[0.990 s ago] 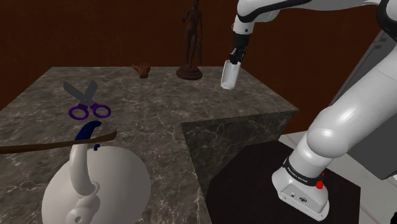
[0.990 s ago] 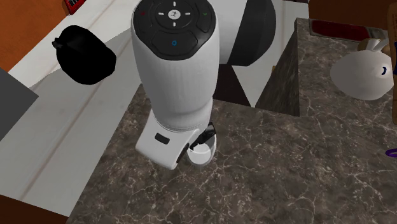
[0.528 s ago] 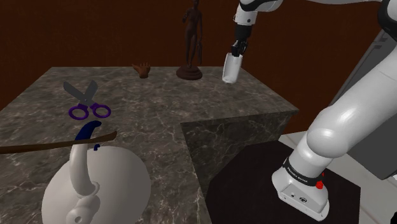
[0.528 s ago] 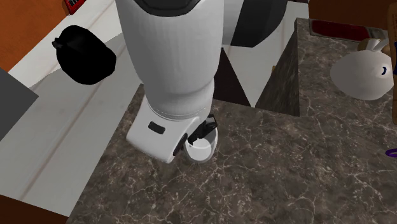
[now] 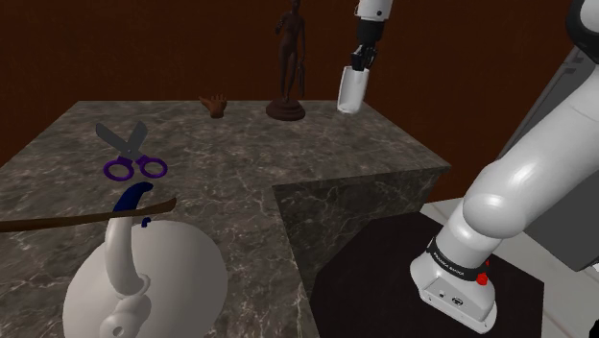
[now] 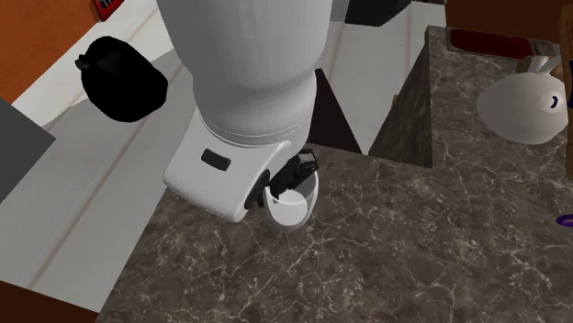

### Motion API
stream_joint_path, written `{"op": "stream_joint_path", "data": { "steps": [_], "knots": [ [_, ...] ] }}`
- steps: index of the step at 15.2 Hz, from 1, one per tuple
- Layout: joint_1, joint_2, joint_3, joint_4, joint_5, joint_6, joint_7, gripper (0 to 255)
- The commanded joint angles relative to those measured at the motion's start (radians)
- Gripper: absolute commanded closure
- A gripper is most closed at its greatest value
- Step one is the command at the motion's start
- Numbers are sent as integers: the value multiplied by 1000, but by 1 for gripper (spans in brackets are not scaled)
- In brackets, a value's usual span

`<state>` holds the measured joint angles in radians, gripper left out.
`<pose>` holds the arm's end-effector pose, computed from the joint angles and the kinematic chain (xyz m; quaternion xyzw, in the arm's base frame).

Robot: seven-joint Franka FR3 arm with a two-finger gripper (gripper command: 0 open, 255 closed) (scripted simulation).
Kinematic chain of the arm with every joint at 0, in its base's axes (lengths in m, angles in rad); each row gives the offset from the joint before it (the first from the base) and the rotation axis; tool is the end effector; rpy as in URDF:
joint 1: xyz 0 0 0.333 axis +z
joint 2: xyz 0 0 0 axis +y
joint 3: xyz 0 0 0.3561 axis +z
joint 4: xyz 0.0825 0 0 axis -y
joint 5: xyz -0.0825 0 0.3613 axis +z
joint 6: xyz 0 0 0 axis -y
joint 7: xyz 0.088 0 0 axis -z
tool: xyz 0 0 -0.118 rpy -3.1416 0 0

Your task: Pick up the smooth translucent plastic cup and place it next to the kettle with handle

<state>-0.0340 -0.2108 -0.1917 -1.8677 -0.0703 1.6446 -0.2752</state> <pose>0.4453 -0.1204 0.6285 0.9994 0.0298 -0.0114 0.0127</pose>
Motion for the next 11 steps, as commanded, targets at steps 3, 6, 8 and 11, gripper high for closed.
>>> {"op": "stream_joint_path", "data": {
  "steps": [3,6,8,11],
  "knots": [
    [0,7,-1,61,1,-54,-5,255],
    [0,17,-1,113,3,-96,-8,255],
    [1,24,-1,148,5,-124,-10,255],
    [1,38,-1,205,7,-166,-13,255]
  ]
}}
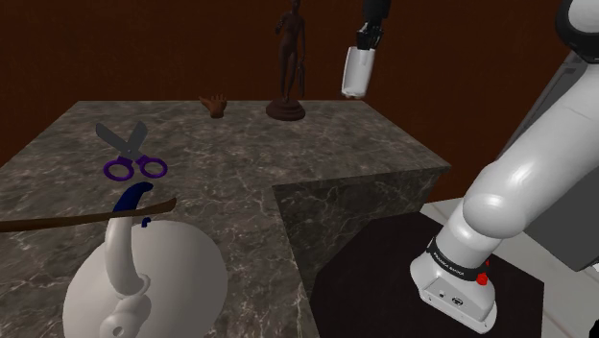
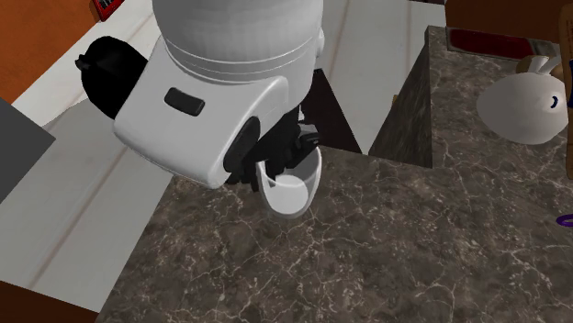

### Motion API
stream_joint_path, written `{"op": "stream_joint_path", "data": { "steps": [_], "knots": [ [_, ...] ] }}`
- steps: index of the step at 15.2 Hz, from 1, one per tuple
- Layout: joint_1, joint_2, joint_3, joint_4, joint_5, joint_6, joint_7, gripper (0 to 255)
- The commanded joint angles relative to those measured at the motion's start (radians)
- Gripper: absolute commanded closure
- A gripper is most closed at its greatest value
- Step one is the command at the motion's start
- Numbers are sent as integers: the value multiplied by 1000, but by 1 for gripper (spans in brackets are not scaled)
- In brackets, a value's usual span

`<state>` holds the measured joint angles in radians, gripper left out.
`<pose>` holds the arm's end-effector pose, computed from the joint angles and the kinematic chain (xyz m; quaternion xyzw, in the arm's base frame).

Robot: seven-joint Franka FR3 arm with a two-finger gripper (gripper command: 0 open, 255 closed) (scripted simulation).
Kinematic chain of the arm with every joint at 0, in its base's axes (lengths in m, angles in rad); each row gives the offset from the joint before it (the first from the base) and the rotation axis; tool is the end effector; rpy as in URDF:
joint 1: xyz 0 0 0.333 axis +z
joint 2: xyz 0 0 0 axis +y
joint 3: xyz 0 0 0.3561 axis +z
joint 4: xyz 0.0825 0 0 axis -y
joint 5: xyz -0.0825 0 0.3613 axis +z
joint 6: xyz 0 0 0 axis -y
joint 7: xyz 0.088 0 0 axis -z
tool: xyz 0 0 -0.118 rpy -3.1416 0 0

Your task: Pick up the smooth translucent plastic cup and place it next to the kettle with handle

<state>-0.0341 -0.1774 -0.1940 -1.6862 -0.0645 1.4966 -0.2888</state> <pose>0.4455 -0.1224 0.6820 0.9994 0.0298 -0.0114 0.0127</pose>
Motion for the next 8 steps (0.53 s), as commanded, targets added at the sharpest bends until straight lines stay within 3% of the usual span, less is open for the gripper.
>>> {"op": "stream_joint_path", "data": {
  "steps": [1,8],
  "knots": [
    [1,10,1,43,2,-33,0,255],
    [1,55,-2,191,9,-137,-10,255]
  ]
}}
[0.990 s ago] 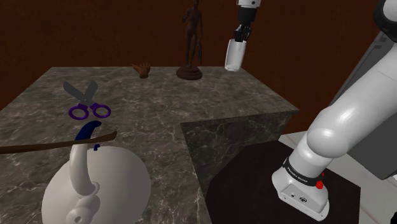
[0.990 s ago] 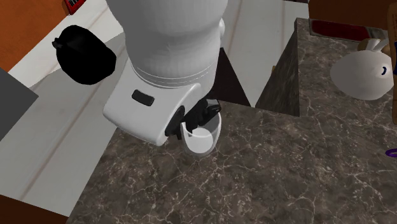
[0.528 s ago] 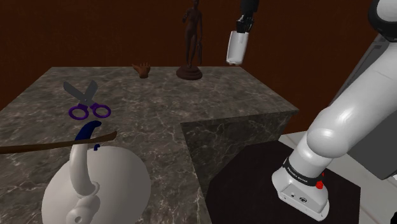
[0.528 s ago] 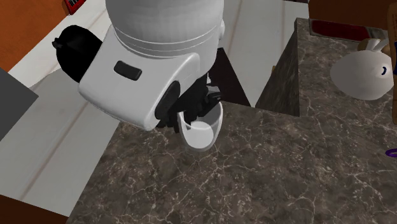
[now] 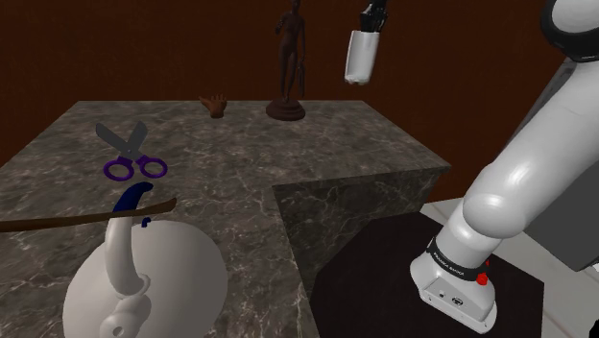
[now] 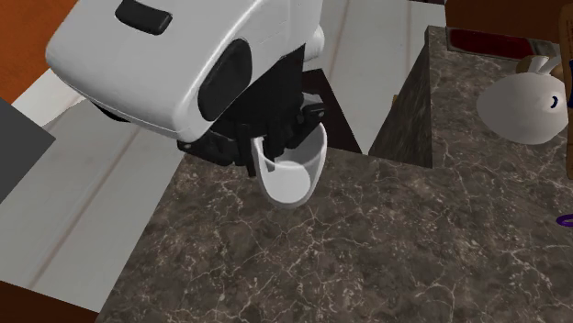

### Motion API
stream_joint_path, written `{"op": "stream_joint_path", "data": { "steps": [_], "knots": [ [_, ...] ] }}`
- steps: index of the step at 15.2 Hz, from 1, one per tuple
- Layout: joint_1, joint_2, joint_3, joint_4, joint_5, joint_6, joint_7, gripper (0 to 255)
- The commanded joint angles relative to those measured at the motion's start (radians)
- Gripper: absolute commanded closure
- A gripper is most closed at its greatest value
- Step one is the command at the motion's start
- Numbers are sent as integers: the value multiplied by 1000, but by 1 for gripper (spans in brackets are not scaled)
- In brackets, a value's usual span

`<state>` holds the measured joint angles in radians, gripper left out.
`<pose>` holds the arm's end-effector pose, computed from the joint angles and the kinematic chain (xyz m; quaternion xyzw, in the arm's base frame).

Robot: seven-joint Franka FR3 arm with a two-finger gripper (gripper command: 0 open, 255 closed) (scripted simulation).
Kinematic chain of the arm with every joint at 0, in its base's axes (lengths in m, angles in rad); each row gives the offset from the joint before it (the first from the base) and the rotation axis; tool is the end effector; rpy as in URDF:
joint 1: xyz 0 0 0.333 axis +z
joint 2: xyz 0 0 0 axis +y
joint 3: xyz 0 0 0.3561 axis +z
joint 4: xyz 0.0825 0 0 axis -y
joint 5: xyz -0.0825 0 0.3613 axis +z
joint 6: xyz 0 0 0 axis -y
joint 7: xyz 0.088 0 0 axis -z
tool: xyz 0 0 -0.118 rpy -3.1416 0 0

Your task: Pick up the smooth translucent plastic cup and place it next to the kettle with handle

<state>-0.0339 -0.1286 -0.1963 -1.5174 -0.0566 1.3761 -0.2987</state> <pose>0.4480 -0.1220 0.7229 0.9994 0.0299 -0.0114 0.0128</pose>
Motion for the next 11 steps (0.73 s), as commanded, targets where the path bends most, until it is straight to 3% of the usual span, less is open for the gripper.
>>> {"op": "stream_joint_path", "data": {
  "steps": [1,9,11],
  "knots": [
    [0,14,0,46,3,-32,-2,255],
    [-5,94,-9,259,16,-167,-18,255],
    [7,69,5,238,12,-171,6,255]
  ]
}}
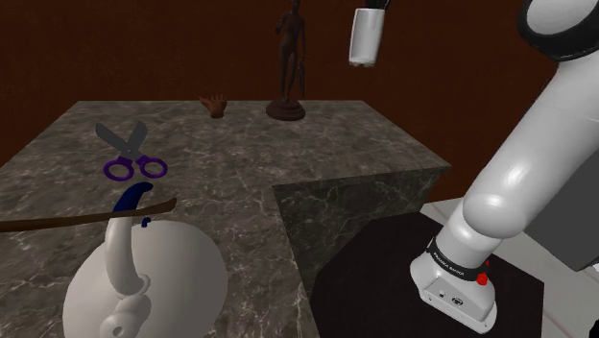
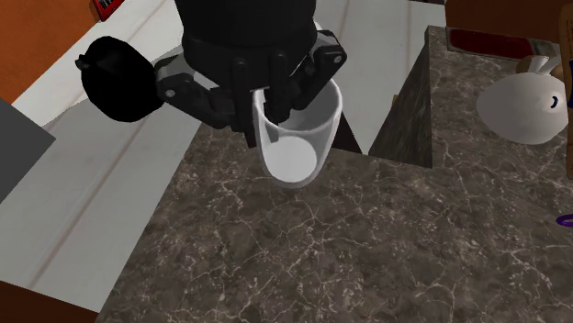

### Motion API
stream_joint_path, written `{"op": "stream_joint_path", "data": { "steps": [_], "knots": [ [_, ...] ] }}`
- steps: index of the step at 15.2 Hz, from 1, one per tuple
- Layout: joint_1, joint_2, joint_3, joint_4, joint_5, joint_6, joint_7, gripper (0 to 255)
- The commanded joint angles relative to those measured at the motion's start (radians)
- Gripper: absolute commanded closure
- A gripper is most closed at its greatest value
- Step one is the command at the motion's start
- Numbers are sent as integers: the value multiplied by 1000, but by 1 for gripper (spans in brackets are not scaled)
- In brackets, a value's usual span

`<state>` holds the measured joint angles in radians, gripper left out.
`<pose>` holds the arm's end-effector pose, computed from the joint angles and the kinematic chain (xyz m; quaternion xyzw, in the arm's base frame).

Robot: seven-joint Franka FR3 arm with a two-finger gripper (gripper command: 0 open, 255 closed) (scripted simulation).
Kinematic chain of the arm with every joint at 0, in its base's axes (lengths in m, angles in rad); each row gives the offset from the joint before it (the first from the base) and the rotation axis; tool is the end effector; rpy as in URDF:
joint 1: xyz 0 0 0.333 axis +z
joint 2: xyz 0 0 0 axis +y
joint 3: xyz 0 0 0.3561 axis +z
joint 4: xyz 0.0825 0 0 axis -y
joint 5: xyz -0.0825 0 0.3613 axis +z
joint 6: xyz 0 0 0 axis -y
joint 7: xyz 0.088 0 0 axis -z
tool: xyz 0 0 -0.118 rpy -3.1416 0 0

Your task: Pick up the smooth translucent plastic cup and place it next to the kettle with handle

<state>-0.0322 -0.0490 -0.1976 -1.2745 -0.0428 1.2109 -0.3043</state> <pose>0.4491 -0.1155 0.7730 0.9994 0.0300 -0.0116 0.0127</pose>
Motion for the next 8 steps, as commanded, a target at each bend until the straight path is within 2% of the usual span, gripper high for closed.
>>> {"op": "stream_joint_path", "data": {
  "steps": [1,8],
  "knots": [
    [17,-41,20,-39,-6,-2,37,255],
    [83,-210,128,-221,-4,5,212,255]
  ]
}}
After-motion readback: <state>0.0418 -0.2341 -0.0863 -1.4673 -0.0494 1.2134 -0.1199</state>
